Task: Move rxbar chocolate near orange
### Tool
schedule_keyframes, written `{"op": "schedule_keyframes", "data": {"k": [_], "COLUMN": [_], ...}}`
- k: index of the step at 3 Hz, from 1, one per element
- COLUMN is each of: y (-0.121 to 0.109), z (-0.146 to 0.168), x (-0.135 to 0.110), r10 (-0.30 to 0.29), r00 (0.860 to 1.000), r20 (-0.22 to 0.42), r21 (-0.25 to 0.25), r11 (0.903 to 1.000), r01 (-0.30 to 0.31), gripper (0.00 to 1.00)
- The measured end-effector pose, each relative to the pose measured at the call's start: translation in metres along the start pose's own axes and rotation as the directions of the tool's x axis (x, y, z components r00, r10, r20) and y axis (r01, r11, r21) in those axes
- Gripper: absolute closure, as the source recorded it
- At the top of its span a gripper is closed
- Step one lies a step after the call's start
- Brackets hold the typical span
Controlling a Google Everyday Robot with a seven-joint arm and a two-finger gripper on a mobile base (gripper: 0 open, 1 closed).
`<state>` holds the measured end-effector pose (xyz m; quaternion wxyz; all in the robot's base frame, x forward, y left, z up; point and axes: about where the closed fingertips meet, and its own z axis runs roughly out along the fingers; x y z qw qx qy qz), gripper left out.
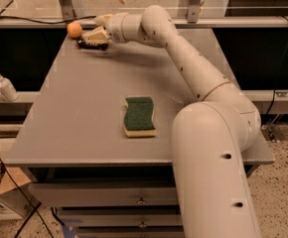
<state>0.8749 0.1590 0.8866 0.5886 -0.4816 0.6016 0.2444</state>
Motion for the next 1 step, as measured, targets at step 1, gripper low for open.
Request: {"op": "schedule_keyframes", "data": {"k": [1], "y": [0.0021], "z": [0.0026], "x": [0.0003], "r10": [0.001], "r00": [1.000], "r20": [0.000], "r21": [-0.004], "r11": [1.0000], "r01": [-0.001], "gripper": [0.00]}}
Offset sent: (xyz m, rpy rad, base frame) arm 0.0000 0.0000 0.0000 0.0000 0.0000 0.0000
